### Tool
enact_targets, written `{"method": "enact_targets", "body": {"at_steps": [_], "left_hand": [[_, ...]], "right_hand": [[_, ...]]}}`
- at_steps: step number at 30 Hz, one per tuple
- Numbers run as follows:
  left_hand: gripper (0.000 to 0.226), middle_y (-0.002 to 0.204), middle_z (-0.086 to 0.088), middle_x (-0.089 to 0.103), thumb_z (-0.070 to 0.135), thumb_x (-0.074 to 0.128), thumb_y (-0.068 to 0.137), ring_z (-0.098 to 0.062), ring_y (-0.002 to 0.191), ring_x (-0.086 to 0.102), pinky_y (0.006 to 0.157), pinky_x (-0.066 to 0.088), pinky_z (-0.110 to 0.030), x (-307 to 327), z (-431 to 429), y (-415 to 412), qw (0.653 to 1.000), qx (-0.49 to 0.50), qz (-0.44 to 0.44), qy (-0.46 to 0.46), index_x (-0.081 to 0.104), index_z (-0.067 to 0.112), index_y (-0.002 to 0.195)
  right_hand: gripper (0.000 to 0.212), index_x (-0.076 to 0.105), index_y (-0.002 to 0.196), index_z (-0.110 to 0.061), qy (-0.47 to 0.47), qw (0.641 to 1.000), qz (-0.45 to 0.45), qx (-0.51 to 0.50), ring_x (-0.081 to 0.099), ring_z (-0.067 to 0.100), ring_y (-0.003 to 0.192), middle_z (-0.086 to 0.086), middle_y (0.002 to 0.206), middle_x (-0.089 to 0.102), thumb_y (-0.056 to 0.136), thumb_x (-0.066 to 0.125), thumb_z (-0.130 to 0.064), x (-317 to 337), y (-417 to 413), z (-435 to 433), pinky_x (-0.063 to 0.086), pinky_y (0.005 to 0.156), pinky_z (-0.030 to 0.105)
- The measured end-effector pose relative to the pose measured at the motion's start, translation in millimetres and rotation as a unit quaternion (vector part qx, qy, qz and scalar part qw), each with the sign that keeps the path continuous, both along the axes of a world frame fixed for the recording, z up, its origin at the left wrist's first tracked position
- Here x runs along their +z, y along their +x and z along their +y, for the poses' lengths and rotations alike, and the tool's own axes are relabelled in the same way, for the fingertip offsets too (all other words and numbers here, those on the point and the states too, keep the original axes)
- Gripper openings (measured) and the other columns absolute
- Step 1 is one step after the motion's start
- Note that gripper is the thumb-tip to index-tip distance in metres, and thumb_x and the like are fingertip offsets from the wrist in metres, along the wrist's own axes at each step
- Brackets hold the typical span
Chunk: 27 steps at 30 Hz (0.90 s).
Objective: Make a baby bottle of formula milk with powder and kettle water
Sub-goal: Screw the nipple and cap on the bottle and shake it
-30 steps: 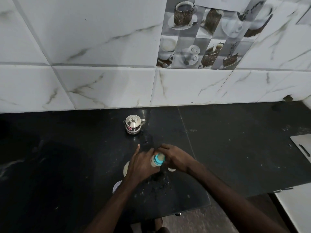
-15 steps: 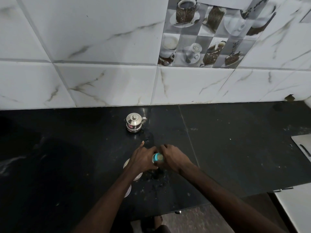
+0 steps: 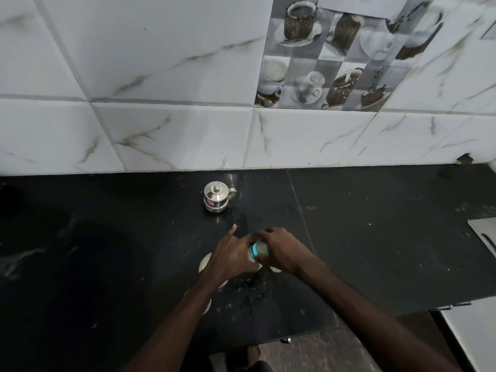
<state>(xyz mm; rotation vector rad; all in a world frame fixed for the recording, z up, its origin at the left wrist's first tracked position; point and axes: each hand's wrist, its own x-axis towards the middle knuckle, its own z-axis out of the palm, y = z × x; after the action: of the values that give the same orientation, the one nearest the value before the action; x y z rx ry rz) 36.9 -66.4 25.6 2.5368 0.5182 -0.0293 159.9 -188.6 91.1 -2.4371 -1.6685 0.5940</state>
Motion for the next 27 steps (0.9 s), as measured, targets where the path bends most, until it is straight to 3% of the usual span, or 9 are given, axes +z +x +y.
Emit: {"method": "enact_targets", "body": {"at_steps": [4, 8, 13, 15, 18, 23, 27], "left_hand": [[0.064, 0.097, 0.004, 0.078, 0.061, 0.071, 0.076, -0.011, 0.1, 0.073, 0.128, -0.006, -0.03, -1, -2, -3, 0.999, -0.009, 0.01, 0.032, 0.057, 0.026, 0.127], [0.064, 0.092, 0.003, 0.078, 0.063, 0.067, 0.075, -0.011, 0.099, 0.073, 0.129, -0.006, -0.031, 2, -6, -4, 0.999, 0.008, -0.005, 0.032, 0.057, 0.026, 0.126], [0.056, 0.098, 0.007, 0.077, 0.057, 0.074, 0.072, -0.011, 0.1, 0.072, 0.129, 0.014, -0.038, 3, -6, -5, 0.998, 0.032, -0.044, -0.026, 0.06, 0.025, 0.117], [0.056, 0.104, 0.008, 0.076, 0.053, 0.077, 0.072, -0.012, 0.105, 0.07, 0.129, 0.018, -0.039, 3, -5, -7, 0.995, 0.041, -0.066, -0.056, 0.062, 0.025, 0.119], [0.062, 0.113, 0.012, 0.074, 0.053, 0.077, 0.07, -0.015, 0.119, 0.065, 0.128, 0.022, -0.039, 1, -4, -5, 0.991, 0.052, -0.072, -0.104, 0.06, 0.031, 0.125], [0.056, 0.109, 0.012, 0.075, 0.047, 0.078, 0.069, -0.006, 0.119, 0.06, 0.115, 0.034, -0.025, 8, -9, -6, 0.976, 0.094, -0.095, -0.171, 0.063, 0.032, 0.12], [0.057, 0.119, 0.009, 0.074, 0.038, 0.085, 0.074, -0.005, 0.12, 0.059, 0.112, 0.038, -0.025, 16, -16, -10, 0.969, 0.114, -0.101, -0.193, 0.064, 0.027, 0.126]], "right_hand": [[0.034, 0.06, 0.109, -0.012, 0.005, 0.999, -0.04, -0.015, 0.068, 0.029, 0.09, 0.009, 0.106, 0.065, 0.084, 0.077, -0.028, -5, -10, -2, 0.043, 0.066, 0.03], [0.034, 0.061, 0.103, -0.006, 0.035, 0.994, -0.076, -0.071, 0.068, 0.032, 0.086, 0.012, 0.101, 0.067, 0.089, 0.073, -0.035, -6, -21, -4, 0.039, 0.063, 0.031], [0.036, 0.064, 0.103, -0.007, 0.081, 0.996, -0.039, -0.024, 0.062, 0.025, 0.078, 0.01, 0.097, 0.066, 0.084, 0.077, -0.035, 9, -13, -3, 0.043, 0.065, 0.033], [0.04, 0.068, 0.111, -0.012, 0.082, 0.996, -0.027, 0.017, 0.064, 0.023, 0.083, 0.005, 0.1, 0.066, 0.082, 0.077, -0.039, 19, -4, -2, 0.052, 0.07, 0.036], [0.041, 0.067, 0.124, -0.02, 0.088, 0.992, -0.003, 0.09, 0.065, 0.017, 0.09, -0.001, 0.11, 0.064, 0.085, 0.075, -0.029, 32, 4, -3, 0.054, 0.079, 0.03], [0.052, 0.067, 0.13, -0.02, 0.087, 0.982, -0.003, 0.167, 0.065, 0.018, 0.104, 0.003, 0.122, 0.063, 0.081, 0.079, -0.008, 46, 19, -5, 0.055, 0.089, 0.03], [0.048, 0.069, 0.127, -0.018, 0.087, 0.984, 0.006, 0.156, 0.063, 0.016, 0.102, 0.004, 0.12, 0.064, 0.081, 0.079, -0.01, 55, 14, -6, 0.052, 0.089, 0.025]]}}
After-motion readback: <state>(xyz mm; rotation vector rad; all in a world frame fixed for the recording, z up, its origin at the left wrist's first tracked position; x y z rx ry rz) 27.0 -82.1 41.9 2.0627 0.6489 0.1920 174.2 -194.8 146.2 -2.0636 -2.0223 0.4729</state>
